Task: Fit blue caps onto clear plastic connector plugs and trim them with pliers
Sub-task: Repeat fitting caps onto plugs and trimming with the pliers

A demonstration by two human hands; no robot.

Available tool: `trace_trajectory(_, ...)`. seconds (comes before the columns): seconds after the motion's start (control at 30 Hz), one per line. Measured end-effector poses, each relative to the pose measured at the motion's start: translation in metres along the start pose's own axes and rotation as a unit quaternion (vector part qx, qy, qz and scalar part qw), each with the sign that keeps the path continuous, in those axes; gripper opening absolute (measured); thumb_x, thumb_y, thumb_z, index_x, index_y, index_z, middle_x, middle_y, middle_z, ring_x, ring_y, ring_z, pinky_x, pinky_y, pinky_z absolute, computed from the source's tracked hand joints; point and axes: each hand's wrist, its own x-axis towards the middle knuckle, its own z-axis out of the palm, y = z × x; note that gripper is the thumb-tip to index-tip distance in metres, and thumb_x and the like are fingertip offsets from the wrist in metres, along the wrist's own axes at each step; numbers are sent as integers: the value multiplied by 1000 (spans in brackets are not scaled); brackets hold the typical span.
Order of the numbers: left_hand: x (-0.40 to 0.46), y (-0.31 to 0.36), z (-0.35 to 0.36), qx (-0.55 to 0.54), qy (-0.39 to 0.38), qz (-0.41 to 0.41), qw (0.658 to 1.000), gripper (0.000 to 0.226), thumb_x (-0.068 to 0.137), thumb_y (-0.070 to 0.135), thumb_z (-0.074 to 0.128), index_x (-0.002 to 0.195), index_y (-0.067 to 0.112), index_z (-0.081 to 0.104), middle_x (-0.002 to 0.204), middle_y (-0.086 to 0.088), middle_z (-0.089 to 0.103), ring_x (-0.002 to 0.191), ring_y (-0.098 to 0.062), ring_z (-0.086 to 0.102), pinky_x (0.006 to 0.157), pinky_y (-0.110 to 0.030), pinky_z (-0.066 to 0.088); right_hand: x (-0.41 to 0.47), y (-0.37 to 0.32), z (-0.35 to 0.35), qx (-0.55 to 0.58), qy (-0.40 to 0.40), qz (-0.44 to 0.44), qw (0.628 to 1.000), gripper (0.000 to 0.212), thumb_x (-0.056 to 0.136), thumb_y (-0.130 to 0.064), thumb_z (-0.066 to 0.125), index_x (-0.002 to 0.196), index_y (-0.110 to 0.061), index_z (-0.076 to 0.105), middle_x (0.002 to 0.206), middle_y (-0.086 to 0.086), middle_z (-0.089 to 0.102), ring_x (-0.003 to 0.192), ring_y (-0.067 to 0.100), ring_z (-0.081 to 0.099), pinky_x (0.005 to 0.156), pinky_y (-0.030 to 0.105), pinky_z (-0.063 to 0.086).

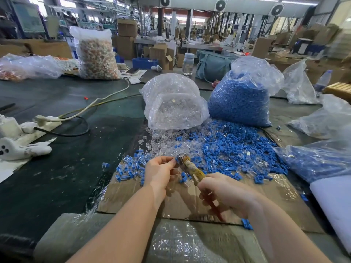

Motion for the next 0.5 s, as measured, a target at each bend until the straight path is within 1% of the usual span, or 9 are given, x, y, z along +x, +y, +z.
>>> trace_trajectory(0.13, 1, 5, -1, 3, 4, 5, 1000, 9, 88, 2, 58, 83, 8, 61, 70, -7, 61, 53, -9, 56, 42, -15, 46, -1, -1, -1, 22, -18, 10, 1000, 2, 86, -11, 48, 87, -12, 47, 82, 7, 51, 77, 21, 52, 70, 35, 48)
trace_trajectory(0.23, 0, 8, -1, 9, 4, 4, 1000, 6, 89, 3, 58, 86, 7, 61, 70, -8, 61, 54, -11, 55, 41, -15, 45, -1, 0, -1, 21, -25, 9, 999, 12, 82, -4, 48, 89, -13, 47, 88, 9, 50, 79, 21, 53, 75, 39, 49)
trace_trajectory(0.33, 0, 11, -1, 30, 7, 8, 999, 5, 89, 3, 58, 88, 6, 62, 72, -8, 60, 53, -11, 53, 39, -15, 43, -2, 0, 1, 32, -31, 4, 999, 22, 79, 2, 47, 86, -19, 46, 93, 11, 49, 80, 22, 53, 77, 40, 51)
trace_trajectory(0.43, -1, 15, -1, 58, 3, 13, 998, 5, 90, 5, 58, 91, 7, 62, 75, -6, 61, 53, -10, 50, 40, -15, 41, -3, 1, 0, 35, -34, 0, 999, 23, 78, 5, 46, 86, -17, 47, 93, 12, 48, 81, 22, 53, 75, 40, 50)
trace_trajectory(0.5, -1, 16, 0, 83, 10, 26, 996, 6, 89, 8, 59, 88, 11, 63, 76, -4, 61, 54, -9, 49, 43, -17, 40, -3, 2, -1, 34, -34, 1, 999, 22, 77, 6, 45, 87, -14, 47, 92, 12, 47, 82, 23, 52, 73, 39, 49)
